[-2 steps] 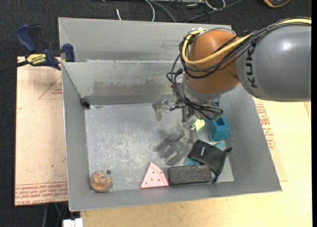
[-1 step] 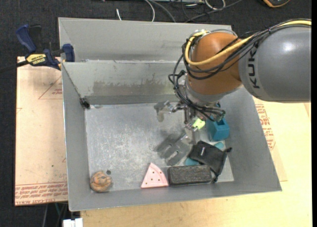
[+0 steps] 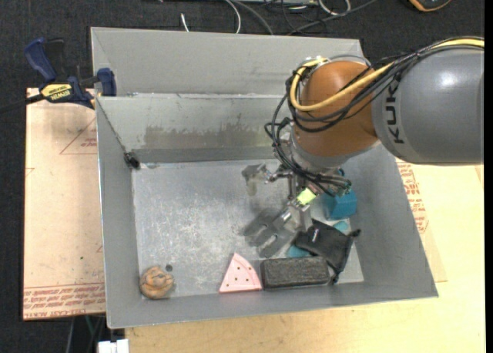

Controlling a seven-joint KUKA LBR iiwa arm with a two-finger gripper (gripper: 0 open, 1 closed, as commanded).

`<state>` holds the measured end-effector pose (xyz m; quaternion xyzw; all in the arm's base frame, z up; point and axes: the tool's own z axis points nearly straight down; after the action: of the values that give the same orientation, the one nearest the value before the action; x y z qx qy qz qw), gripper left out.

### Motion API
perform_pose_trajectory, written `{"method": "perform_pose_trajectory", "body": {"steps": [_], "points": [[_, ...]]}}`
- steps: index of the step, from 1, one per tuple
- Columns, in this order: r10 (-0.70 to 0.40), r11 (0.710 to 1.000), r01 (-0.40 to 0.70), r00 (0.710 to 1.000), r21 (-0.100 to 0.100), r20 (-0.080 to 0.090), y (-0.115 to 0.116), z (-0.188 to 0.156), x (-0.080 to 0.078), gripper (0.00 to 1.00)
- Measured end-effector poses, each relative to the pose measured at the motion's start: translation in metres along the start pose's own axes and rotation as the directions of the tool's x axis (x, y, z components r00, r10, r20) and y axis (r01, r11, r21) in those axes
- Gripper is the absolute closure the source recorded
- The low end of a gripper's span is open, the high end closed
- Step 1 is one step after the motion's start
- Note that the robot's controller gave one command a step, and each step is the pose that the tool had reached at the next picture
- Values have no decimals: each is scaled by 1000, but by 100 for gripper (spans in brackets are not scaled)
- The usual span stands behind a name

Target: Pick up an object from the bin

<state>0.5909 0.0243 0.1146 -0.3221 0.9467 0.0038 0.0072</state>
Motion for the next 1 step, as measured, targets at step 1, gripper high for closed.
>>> {"method": "perform_pose_trajectory", "body": {"steps": [1], "points": [[-49, 999, 49, 999, 2, 1, -6, 20, 4, 0]]}}
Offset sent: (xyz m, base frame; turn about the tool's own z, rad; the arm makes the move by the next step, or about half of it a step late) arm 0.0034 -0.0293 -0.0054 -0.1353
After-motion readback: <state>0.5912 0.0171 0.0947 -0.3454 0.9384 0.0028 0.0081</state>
